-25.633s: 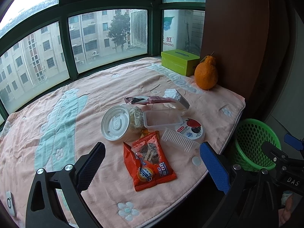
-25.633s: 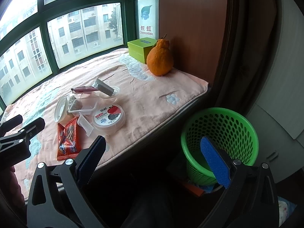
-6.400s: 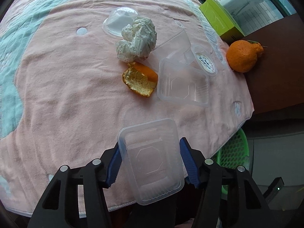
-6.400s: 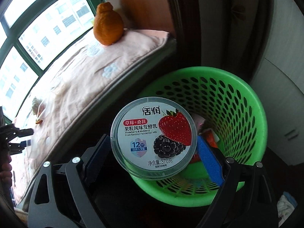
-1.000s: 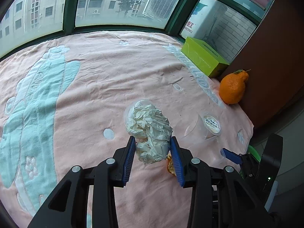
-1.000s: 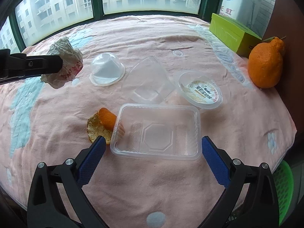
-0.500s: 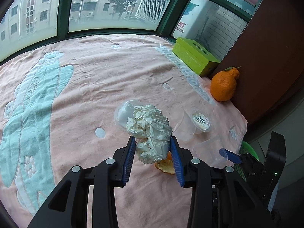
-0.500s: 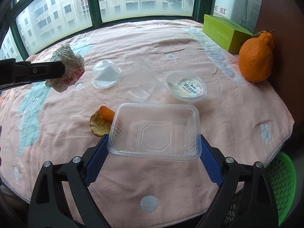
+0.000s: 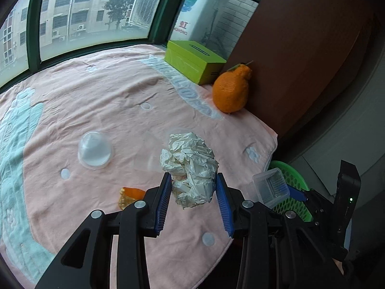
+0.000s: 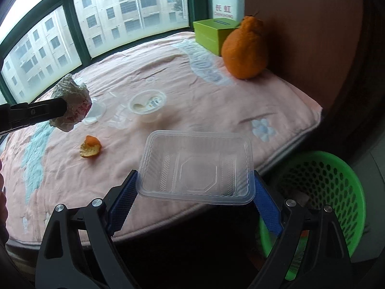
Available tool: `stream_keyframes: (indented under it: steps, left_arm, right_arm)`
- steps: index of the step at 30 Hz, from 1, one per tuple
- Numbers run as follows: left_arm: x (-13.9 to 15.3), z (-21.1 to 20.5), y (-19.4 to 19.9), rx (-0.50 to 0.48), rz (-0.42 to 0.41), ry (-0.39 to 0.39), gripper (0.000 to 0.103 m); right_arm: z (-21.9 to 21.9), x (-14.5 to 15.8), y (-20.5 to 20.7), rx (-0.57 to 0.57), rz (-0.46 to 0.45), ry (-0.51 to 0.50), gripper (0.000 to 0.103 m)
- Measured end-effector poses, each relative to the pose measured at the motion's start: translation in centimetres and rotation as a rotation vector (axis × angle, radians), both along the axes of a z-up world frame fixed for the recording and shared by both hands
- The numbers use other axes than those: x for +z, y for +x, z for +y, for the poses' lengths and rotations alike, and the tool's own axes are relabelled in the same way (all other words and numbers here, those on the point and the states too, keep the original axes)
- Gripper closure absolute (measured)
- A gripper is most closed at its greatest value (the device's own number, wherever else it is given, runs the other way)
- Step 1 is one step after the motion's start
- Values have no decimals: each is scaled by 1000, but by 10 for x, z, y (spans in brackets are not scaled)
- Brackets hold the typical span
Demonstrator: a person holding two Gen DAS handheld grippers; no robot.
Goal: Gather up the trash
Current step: 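Drop the clear tray into the basket with the right tool while the left carries the tissue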
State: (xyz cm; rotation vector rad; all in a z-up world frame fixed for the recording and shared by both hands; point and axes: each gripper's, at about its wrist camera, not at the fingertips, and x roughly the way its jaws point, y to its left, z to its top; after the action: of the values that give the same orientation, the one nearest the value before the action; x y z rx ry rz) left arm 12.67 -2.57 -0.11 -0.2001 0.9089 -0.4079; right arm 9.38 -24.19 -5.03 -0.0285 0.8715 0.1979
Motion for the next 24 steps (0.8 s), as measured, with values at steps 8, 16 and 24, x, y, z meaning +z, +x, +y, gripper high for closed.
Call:
stream_keyframes:
  steps: [8,16,24]
  left_arm:
    - [-4,-67,-1,-118,14,14,67]
    - [-15,-132,-6,-233,35,42,67]
    - [-26,-176,-13,-310,48,76,67]
  right_arm:
    - [-88,-17,-19,-174,38,21,14]
    - [-164,-42,-38,-311,104,38,14]
    - [-209,-59,-43,-396,142,53,14]
